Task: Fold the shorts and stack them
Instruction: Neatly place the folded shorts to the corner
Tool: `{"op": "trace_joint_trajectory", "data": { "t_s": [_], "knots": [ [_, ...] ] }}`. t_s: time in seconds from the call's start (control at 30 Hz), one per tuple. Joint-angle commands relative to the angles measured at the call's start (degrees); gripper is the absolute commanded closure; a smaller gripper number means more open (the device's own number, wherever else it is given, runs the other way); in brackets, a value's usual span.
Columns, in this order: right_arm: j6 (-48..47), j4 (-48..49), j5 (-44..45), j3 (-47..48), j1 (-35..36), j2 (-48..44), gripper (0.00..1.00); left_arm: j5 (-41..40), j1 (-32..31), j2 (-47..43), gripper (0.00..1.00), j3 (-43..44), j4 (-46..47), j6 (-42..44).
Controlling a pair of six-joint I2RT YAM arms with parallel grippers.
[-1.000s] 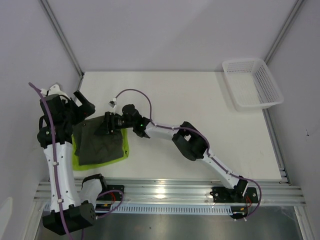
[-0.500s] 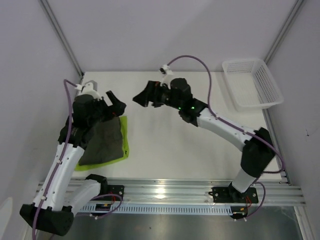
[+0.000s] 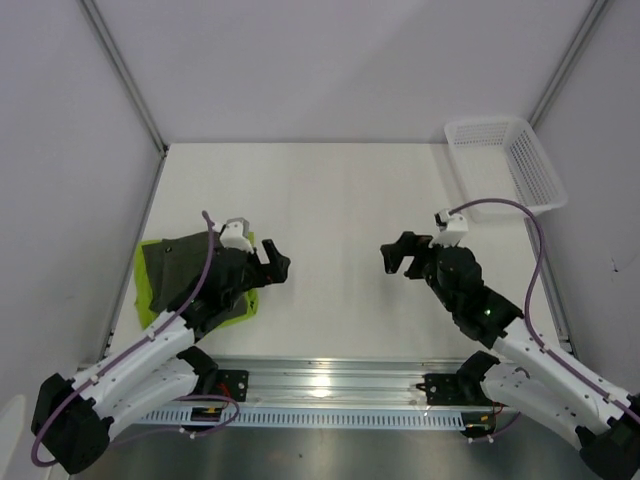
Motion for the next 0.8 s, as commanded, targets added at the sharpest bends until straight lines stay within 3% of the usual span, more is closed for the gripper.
{"op": "trace_joint_trajectory", "data": {
  "t_s": [0.0,0.13,0.47,0.77],
  "knots": [
    [-0.91,-2.09,9.36,-6.42,-0.21,-4.36,0.02,-2.77,-0.48,-7.16,0.01,-5.51,8.31,0.69],
    [-0.03,-1.39,13.67,-11.27,-0.21,-8.85,0.01,-1.8,-0.48,-16.02,0.01,-11.42,8.75,1.13],
    [-1.43,2.57,13.15,-16.55,-0.12,-12.64,0.01,-3.29,-0.48,-29.92,0.01,-19.25,4.63,2.89],
    [-1.52,2.57,12.97,-16.55,-0.04,-12.99,0.01,-3.65,-0.48,-32.31,0.01,-19.07,2.16,3.24]
  ]
}}
